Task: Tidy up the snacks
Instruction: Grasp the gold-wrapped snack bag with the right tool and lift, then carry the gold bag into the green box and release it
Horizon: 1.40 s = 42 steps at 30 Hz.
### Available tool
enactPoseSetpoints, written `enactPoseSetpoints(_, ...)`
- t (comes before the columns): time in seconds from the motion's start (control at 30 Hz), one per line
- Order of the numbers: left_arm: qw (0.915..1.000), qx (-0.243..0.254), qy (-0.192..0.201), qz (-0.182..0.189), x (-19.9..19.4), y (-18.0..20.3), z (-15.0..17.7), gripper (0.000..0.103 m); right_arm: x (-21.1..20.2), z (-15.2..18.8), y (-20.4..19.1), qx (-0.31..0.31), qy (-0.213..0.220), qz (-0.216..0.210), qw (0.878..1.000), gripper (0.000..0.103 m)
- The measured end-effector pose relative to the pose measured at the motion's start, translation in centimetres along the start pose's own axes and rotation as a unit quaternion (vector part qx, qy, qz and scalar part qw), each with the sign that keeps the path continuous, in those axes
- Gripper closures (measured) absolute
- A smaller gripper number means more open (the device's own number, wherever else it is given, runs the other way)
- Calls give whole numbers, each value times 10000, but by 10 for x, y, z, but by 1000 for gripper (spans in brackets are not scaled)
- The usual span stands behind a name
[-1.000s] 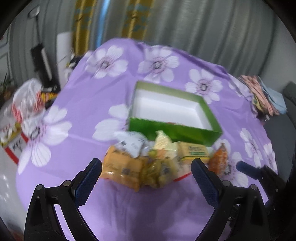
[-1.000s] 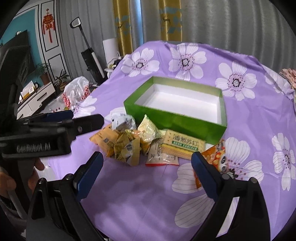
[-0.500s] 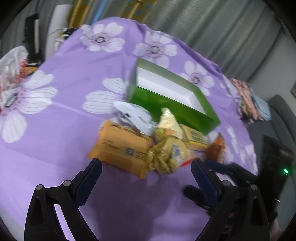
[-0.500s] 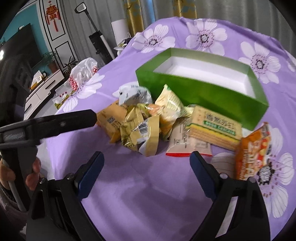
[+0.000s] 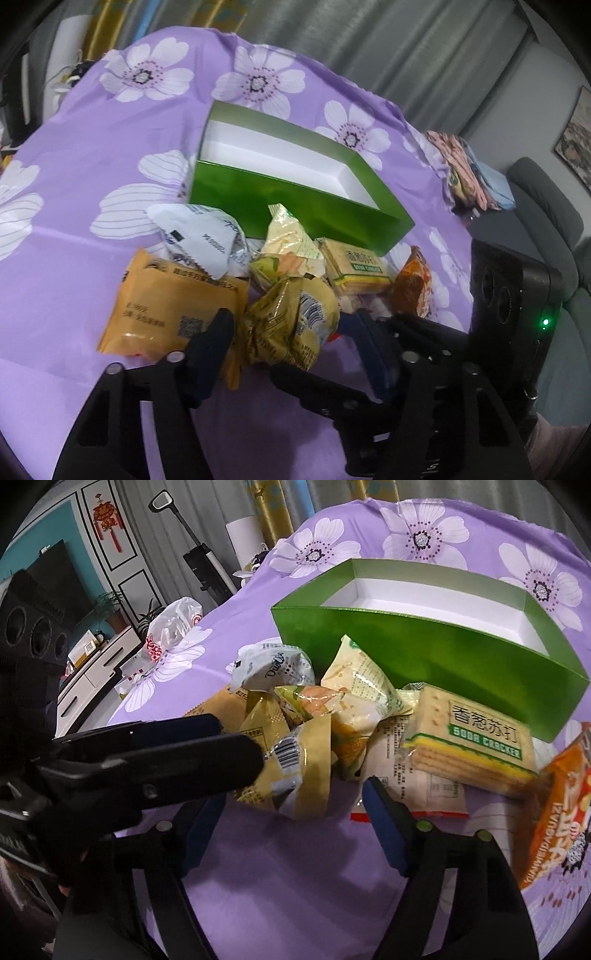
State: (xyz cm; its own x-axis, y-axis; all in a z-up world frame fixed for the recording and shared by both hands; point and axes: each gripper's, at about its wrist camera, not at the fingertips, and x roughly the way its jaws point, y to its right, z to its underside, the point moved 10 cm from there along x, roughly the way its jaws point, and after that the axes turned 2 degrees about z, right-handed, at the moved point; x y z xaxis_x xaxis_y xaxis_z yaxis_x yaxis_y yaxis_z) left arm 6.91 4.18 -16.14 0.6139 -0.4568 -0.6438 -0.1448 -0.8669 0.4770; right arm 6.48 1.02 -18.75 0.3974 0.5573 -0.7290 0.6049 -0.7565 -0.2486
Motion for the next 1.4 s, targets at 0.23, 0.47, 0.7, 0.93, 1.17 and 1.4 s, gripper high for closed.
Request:
enactPoseSetpoints(0.23, 9998, 3, -160, -100, 13, -4, 1, 52, 10, 0, -3, -36, -52, -181, 9998, 48)
enactPoseSetpoints(0.47, 9996, -86, -282, 49, 16, 0, 4, 67, 7, -2, -2, -6, 31, -252, 9997, 60)
enactPoseSetpoints(0.7, 9997, 139, -183, 65, 6, 22, -2, 67, -14, -6, 0, -36, 208, -263, 9994, 63)
enactPoseSetpoints(0.93, 9982, 584, 77, 60, -8, 55, -26, 67, -48, -27, 5, -104, 626, -149, 9979, 63)
enactPoseSetpoints(1.17, 9952, 930, 300, 63, -5, 78, -60, 67, -70, -59, 24, -153, 1028, 27, 9946, 63)
enactPoseSetpoints(1.4, 9924, 1142, 457, 21, 14, 88, -103, 67, -73, -96, 50, -134, 1280, 196, 9915, 63)
